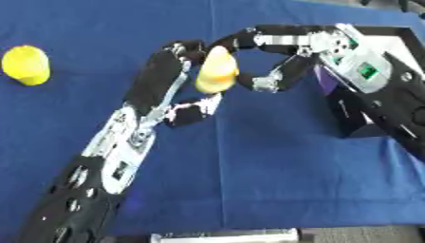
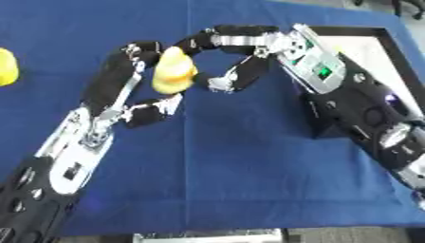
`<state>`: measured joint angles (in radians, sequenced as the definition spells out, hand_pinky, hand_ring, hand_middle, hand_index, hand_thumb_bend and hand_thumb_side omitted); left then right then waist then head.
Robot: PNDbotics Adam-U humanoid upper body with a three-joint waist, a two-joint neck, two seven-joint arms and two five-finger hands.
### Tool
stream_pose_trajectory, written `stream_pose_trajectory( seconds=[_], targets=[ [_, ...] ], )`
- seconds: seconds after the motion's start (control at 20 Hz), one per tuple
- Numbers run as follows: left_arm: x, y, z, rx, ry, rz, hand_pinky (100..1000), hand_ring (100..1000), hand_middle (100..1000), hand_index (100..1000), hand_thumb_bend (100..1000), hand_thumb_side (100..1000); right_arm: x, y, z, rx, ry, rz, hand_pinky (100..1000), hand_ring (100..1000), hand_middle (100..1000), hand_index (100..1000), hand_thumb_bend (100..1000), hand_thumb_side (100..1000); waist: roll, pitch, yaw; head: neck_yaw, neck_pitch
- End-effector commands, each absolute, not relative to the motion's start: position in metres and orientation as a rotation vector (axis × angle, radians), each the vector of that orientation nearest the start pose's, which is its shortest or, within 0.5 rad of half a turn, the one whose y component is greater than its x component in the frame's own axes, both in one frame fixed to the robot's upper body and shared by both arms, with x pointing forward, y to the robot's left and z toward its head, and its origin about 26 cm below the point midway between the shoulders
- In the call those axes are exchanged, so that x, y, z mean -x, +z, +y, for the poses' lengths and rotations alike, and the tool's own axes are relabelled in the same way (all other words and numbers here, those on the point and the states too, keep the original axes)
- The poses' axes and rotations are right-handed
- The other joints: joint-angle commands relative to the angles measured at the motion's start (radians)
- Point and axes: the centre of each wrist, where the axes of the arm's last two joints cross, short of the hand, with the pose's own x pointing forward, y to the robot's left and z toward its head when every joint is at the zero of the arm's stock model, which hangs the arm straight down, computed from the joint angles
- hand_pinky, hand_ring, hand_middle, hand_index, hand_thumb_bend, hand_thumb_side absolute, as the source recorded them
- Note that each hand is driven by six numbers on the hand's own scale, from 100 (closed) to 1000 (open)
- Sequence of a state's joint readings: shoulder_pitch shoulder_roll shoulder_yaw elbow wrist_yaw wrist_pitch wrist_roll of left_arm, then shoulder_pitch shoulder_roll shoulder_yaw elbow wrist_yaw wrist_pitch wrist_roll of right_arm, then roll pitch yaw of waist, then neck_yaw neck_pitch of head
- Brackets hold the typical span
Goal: Pick up the objects with one hand, pass them to the other hand, and then place them into the box on the other side of the table.
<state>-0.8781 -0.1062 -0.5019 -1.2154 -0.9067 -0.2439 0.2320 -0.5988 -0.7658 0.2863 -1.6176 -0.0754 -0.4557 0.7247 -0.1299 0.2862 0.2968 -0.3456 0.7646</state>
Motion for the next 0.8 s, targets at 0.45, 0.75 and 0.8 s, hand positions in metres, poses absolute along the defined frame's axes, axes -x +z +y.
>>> stream_pose_trajectory(
  seconds=[0.45,0.75,0.8],
  targets=[
    [-0.3688,0.18,-0.0292,0.462,1.409,3.072,732,566,495,558,100,182,-0.3635,0.2345,-0.2754,-0.136,2.184,-1.846,907,1000,737,952,100,535,-0.01,0.0,-0.005,-0.006,0.005],
    [-0.3676,0.1799,-0.0311,0.456,1.405,3.072,732,565,495,558,100,186,-0.3634,0.2356,-0.2719,-0.147,2.188,-1.855,906,1000,717,925,100,523,-0.011,0.003,-0.005,-0.008,0.005],
    [-0.3676,0.1796,-0.0313,0.455,1.404,3.074,732,565,495,558,100,186,-0.3633,0.2356,-0.2714,-0.148,2.188,-1.854,906,1000,718,926,100,522,-0.011,0.004,-0.005,-0.008,0.005]
  ],
)
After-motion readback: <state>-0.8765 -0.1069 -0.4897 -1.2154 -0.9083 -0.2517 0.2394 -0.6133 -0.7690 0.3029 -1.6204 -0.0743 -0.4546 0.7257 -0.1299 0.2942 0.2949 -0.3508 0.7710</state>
